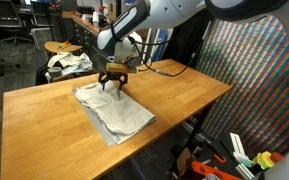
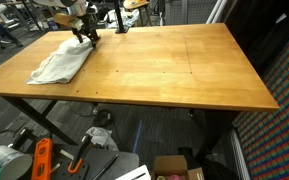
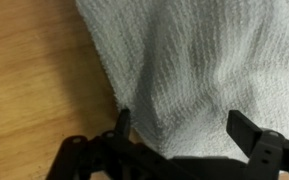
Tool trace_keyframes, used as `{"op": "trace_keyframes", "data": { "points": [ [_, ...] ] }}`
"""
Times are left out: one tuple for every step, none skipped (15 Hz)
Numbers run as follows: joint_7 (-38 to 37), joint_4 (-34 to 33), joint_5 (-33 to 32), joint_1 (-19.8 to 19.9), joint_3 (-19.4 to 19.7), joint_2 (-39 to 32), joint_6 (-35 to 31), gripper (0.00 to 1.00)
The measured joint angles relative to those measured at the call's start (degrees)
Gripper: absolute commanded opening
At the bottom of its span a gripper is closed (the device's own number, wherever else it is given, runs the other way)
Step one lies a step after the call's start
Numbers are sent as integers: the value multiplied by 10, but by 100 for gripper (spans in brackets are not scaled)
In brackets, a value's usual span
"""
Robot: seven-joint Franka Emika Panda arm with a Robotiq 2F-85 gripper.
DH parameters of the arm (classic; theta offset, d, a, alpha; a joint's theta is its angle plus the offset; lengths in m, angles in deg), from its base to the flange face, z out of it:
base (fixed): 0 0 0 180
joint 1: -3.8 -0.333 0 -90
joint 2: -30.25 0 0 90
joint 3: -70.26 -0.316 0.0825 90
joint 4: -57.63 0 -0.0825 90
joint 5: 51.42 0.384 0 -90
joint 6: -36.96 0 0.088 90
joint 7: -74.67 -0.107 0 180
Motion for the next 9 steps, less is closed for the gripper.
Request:
{"op": "trace_keyframes", "data": {
  "points": [
    [-3,0,0,-1,0,0,-2,100],
    [-6,-1,0,-2,0,0,-4,100],
    [-10,-1,0,-4,0,0,-7,100],
    [-13,-1,0,-5,0,0,-11,100],
    [-18,-1,0,-7,0,-1,-19,100],
    [-24,-1,0,-9,0,-1,-29,100],
    [-29,-2,0,-11,0,-2,-41,100],
    [-35,-2,0,-13,0,-2,-55,100],
    [-43,-2,0,-16,0,-3,-74,100]
  ]
}}
